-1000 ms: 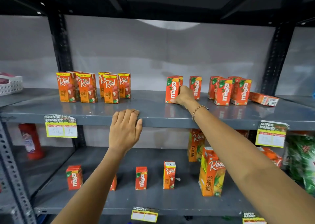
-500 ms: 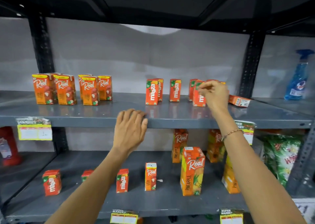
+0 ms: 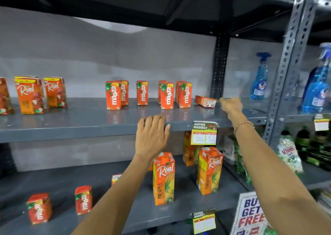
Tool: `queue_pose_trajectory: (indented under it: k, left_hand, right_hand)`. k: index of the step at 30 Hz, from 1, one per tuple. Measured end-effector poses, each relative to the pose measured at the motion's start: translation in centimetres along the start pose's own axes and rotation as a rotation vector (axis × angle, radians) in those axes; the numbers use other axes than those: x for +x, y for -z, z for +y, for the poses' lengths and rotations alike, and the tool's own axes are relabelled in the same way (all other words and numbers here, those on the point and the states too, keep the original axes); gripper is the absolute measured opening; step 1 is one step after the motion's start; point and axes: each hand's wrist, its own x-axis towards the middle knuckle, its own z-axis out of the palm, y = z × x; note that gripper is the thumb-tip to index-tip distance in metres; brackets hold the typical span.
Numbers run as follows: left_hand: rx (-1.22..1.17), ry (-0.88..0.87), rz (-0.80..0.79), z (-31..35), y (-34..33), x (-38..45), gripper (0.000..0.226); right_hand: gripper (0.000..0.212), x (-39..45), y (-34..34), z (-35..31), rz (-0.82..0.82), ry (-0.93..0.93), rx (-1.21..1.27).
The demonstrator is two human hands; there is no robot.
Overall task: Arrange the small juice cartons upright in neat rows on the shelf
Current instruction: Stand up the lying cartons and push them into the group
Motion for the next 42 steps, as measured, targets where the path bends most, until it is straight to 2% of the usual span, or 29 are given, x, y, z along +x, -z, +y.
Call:
queue_pose_trajectory:
  k: [2, 6, 11, 17, 22, 27, 29, 33, 37, 40, 42]
  left_hand:
    - [0.0, -0.001, 0.031, 0.0, 0.0, -0.1, 0.038]
    - [0.002, -0.05, 0.091, -0.1, -0.3, -0.2, 0.042]
    - [0.049, -0.045, 0.121, -0.2, -0.5, -0.1, 0.045]
    - [0.049, -0.032, 0.116, -0.2, -0.6, -0.2, 0.046]
    - [0.04, -0.021, 0.073, 0.0, -0.3, -0.2, 0.045]
    - [-0.032, 0.021, -0.013, 0.3, 0.6, -0.1, 0.039]
    - [-0.074, 0.019, -0.047, 0.2, 1.2, -0.2, 0.039]
    - [-0.102, 0.083, -0.073, -2.7, 2.5, -1.2, 0.04]
    - [-0.037, 0.039, -0.058, -7.7, 3.6, -2.9, 0.04]
    - [-0.007, 0.062, -0.053, -11.2, 4.3, -3.7, 0.04]
    - [0.02, 0.082, -0.04, -13.5, 4.7, -4.2, 0.04]
  right_hand:
    - [0.037, 0.7, -0.6, -0.4, -0.086, 0.002, 0.038]
    - [0.029, 1.3, -1.7, -0.8, -0.125, 0.002, 0.123]
    - [0.023, 2.2, -2.5, -0.6, -0.197, 0.043, 0.015]
    - [0.034, 1.9, -2.9, -0.7, -0.181, 0.045, -0.043]
    - [0.056, 1.6, -2.5, -0.4, -0.198, 0.038, -0.011]
    - [0.076, 0.6, -1.3, -0.7, -0.234, 0.077, -0.158]
    - [0.07, -0.7, -0.9, -1.0, -0.266, 0.115, -0.264]
    - [0.049, -4.6, -0.7, -1.8, -0.31, 0.155, -0.254]
    - [0.053, -10.2, -1.8, -3.2, -0.394, 0.229, -0.155]
    - [0.045, -13.6, -3.9, -4.5, -0.464, 0.289, -0.029]
    - [0.046, -15.2, -5.8, -5.6, -0.516, 0.312, -0.006]
